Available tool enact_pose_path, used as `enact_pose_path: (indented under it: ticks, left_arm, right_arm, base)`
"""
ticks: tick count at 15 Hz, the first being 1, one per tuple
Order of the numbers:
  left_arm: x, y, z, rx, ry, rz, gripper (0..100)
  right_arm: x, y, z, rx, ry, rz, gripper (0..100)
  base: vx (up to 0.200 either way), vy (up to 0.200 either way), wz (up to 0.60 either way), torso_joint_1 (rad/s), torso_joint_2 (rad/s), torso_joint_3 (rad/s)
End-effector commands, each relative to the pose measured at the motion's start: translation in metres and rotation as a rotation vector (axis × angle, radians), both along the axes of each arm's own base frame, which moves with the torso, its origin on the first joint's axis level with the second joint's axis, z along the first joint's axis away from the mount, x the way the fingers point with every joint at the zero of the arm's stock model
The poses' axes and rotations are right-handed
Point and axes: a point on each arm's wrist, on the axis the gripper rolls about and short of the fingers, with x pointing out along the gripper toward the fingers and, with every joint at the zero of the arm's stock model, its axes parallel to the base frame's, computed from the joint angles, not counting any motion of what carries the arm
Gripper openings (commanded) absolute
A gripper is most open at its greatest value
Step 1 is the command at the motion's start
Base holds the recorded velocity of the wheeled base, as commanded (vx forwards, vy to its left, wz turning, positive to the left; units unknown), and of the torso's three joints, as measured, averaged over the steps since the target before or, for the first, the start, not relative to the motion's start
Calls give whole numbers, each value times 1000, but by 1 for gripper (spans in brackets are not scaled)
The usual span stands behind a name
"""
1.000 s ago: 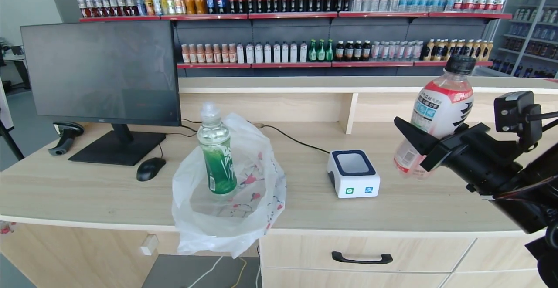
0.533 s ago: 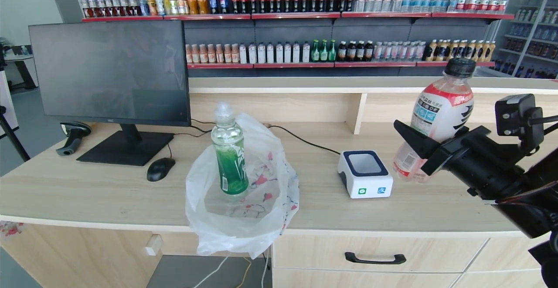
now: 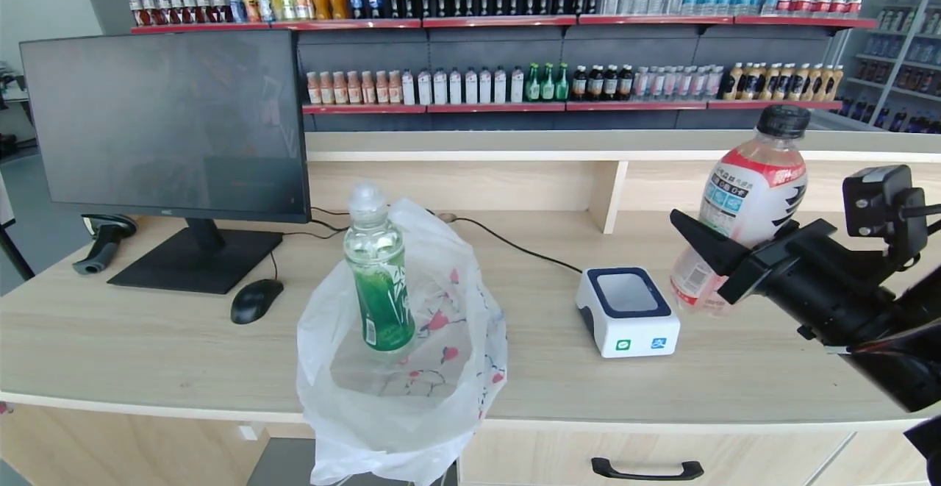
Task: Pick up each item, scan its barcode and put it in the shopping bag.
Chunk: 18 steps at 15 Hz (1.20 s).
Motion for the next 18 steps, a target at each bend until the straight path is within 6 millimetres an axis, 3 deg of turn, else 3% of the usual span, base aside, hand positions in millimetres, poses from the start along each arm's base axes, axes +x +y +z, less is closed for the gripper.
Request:
enact_pose_path:
  ticks: [1, 6, 7, 9, 12, 15, 17, 18]
  left_arm:
    - [0, 0, 0, -1, -2, 0, 100]
    - [0, 0, 0, 80, -4, -4, 100]
    - [0, 0, 0, 70, -2, -4, 100]
    - [0, 0, 0, 68, 0, -4, 100]
    - [0, 0, 0, 66, 0, -4, 100]
    - [0, 0, 0, 60, 0, -4, 100]
    - [0, 0, 0, 59, 1, -4, 100]
    - [0, 0, 0, 59, 1, -4, 100]
  right_arm:
    - [4, 1, 2, -7, -19, -3, 0]
    - [19, -1, -2, -29, -21, -28, 0]
    - [27, -16, 2, -88, -66, -77, 0]
    - [35, -26, 1, -204, -121, -10, 0]
    - [54, -13, 9, -244, -200, 7, 0]
    - [66, -6, -4, -335, -213, 1, 0]
    - [81, 1, 9, -348, -298, -10, 0]
    - [98, 19, 23, -371, -416, -1, 0]
  base:
    - [0, 0, 0, 0, 0, 0]
    - [0, 0, 0, 0, 0, 0]
    - [0, 0, 0, 0, 0, 0]
    - [0, 0, 0, 0, 0, 0]
    - [0, 0, 0, 0, 0, 0]
    - [0, 0, 0, 0, 0, 0]
    - [0, 0, 0, 0, 0, 0]
    - [0, 0, 0, 0, 0, 0]
